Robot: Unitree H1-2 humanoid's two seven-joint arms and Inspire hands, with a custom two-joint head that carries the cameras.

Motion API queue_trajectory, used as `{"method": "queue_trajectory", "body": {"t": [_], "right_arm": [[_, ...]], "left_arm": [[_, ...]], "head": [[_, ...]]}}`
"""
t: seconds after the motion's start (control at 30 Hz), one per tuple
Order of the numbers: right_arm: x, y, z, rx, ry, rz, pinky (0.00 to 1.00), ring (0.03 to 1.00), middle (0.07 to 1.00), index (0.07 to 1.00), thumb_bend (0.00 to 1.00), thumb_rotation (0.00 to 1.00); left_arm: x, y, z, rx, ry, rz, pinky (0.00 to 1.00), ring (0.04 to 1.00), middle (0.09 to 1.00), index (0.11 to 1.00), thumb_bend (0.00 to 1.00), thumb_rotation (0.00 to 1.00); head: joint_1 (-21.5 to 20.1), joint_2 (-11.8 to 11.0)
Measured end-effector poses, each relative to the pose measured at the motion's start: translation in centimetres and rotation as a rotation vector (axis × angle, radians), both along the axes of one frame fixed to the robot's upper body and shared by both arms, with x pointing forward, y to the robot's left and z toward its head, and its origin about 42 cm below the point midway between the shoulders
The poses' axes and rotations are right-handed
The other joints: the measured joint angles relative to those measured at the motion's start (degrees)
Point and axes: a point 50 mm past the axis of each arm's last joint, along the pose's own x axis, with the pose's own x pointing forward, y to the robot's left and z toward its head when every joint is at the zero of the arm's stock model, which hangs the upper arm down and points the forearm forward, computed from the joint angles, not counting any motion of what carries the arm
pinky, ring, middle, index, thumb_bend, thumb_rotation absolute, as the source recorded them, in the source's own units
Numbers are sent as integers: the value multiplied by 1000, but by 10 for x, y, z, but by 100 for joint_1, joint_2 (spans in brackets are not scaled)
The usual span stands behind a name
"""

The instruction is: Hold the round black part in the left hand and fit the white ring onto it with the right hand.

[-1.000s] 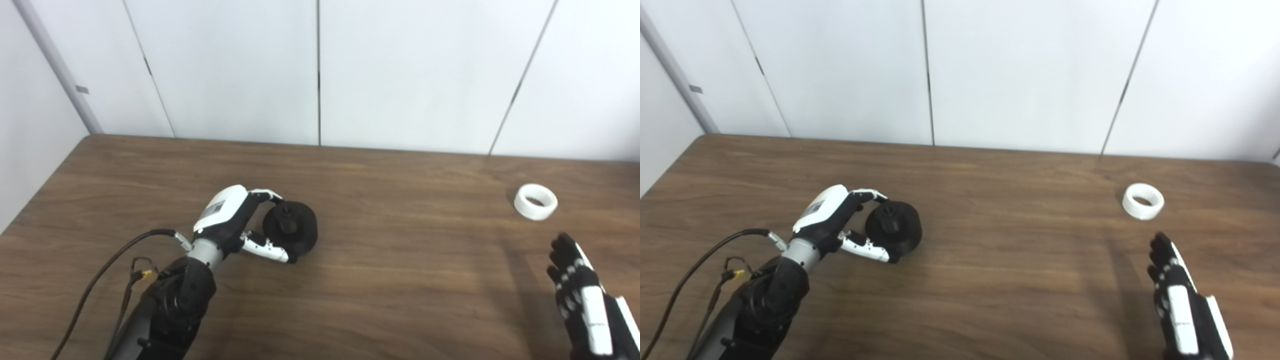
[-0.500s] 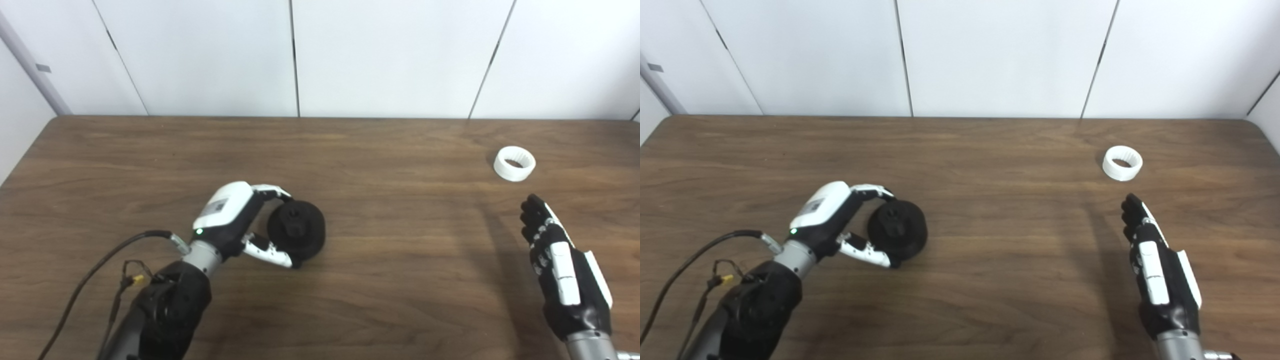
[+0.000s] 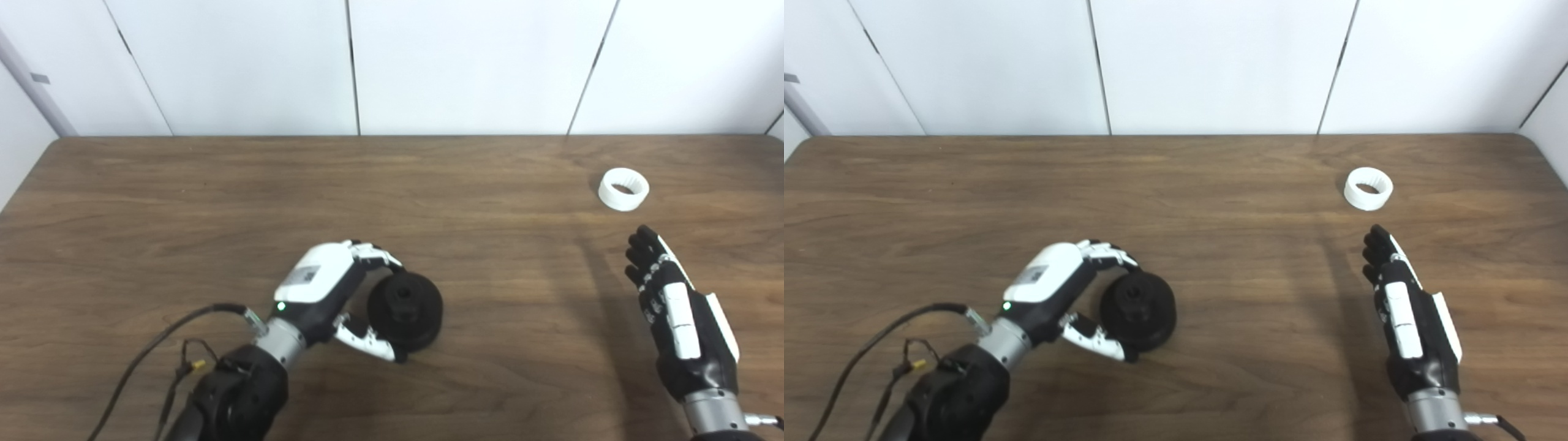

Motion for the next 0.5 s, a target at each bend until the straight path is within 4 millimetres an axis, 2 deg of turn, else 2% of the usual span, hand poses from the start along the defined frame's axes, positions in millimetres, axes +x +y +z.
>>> {"method": "queue_trajectory", "body": {"t": [0.23, 0.33, 0.5], "right_arm": [[0, 1, 1, 3, -3, 3, 948, 946, 940, 931, 593, 891], [1, 2, 1, 4, -4, 6, 936, 946, 938, 929, 592, 890], [1, 4, 2, 6, 1, 3, 939, 944, 932, 920, 603, 888]], "left_arm": [[-23, -13, -15, 16, 44, -30, 951, 871, 801, 487, 515, 68], [-28, -19, -18, 31, 25, -53, 935, 871, 803, 486, 516, 71], [-33, -27, -28, 27, 20, -55, 965, 904, 826, 487, 514, 69]], "head": [[-44, 61], [-79, 97], [-97, 158]]}}
